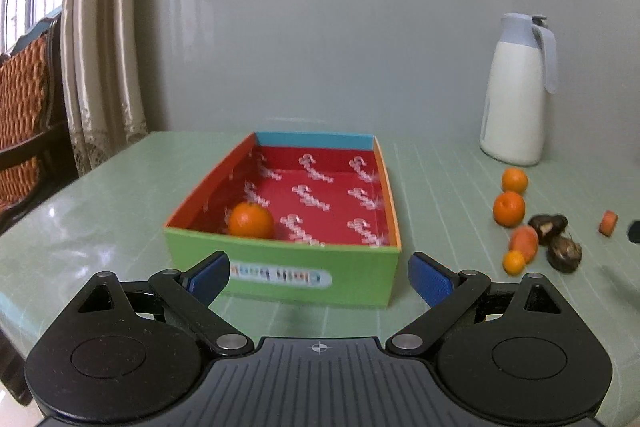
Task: Organize fruits
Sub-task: 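Withdraw the left tool from the box while the right tool approaches the chestnuts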
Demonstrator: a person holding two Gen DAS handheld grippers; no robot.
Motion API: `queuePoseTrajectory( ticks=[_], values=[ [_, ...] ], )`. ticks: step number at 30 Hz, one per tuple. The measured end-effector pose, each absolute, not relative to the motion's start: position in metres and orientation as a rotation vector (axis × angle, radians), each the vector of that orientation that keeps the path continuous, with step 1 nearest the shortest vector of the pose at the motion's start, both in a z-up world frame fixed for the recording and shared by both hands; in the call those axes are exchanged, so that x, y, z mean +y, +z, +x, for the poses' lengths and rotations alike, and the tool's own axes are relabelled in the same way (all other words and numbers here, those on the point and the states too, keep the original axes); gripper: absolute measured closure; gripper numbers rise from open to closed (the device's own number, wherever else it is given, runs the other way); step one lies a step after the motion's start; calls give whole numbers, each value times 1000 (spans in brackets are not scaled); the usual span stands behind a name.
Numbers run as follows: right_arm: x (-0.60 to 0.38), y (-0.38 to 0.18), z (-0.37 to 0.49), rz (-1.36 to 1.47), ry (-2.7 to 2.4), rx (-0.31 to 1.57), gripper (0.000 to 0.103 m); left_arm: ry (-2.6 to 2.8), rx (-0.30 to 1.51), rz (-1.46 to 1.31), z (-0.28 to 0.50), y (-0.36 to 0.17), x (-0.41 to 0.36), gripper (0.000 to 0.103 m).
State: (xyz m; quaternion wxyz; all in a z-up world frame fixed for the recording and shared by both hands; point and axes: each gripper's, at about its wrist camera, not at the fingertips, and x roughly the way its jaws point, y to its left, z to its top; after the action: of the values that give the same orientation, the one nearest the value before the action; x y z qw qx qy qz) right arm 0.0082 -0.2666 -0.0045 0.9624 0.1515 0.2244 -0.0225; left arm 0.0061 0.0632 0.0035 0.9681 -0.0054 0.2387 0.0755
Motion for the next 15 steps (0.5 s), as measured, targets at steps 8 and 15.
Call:
queuePoseTrajectory(
  ticks=[8,15],
  values=[
    [-242,-6,20,269,-7,477,0,189,509,-26,-4,-9,76,7],
    [-219,-7,28,232,32,493,0,235,523,-34,-7,-17,95,7]
  ],
)
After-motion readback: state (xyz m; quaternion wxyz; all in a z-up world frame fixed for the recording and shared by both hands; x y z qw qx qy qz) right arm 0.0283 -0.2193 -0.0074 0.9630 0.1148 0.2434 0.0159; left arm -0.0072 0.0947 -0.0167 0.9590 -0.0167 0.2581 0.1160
